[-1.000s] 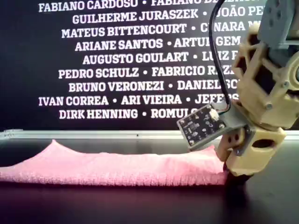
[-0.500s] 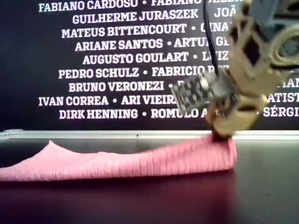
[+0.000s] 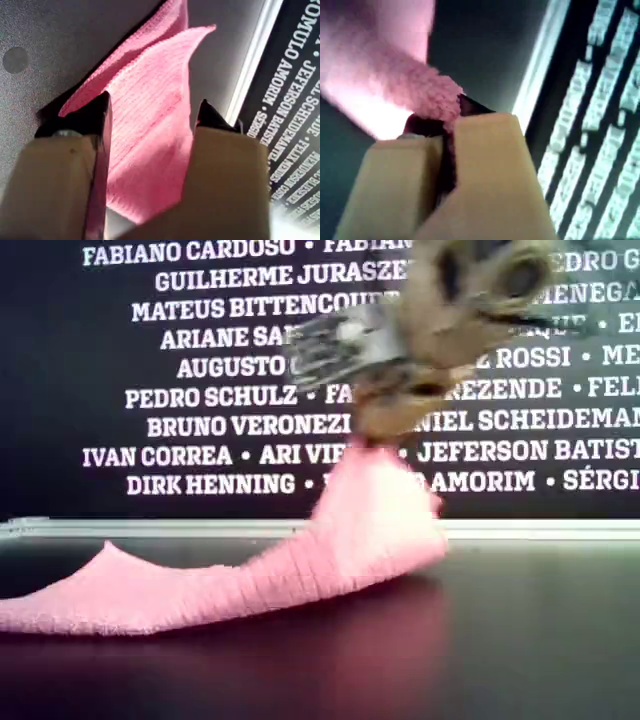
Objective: Fold a cloth
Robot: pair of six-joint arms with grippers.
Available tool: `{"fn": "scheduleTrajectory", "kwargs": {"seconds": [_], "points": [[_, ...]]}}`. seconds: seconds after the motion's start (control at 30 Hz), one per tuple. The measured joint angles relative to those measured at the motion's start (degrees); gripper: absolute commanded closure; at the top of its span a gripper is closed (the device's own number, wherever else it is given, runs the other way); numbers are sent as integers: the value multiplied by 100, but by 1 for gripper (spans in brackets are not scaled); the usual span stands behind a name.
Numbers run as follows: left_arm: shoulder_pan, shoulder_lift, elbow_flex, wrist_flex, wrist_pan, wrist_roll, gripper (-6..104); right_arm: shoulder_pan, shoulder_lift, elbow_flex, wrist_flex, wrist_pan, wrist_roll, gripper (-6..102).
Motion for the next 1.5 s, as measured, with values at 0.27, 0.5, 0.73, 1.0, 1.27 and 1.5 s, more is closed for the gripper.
{"fn": "scheduleTrajectory", "kwargs": {"seconds": [0.27,0.5,0.73,1.0,1.27,1.5], "points": [[0,0,0,0,0,0,37,896,-1529,-1529,0,18,0,96],[0,18,202,0,0,9,37,1459,-2927,-3296,0,26,0,96],[0,18,211,0,0,9,37,2109,-3990,-4693,0,26,0,96],[0,18,211,0,0,9,37,2558,-4729,-5616,0,26,0,96],[0,18,211,0,0,9,37,2953,-5423,-5625,0,-9,0,95],[0,18,211,0,0,9,37,2988,-5704,-5625,0,-9,0,76]]}}
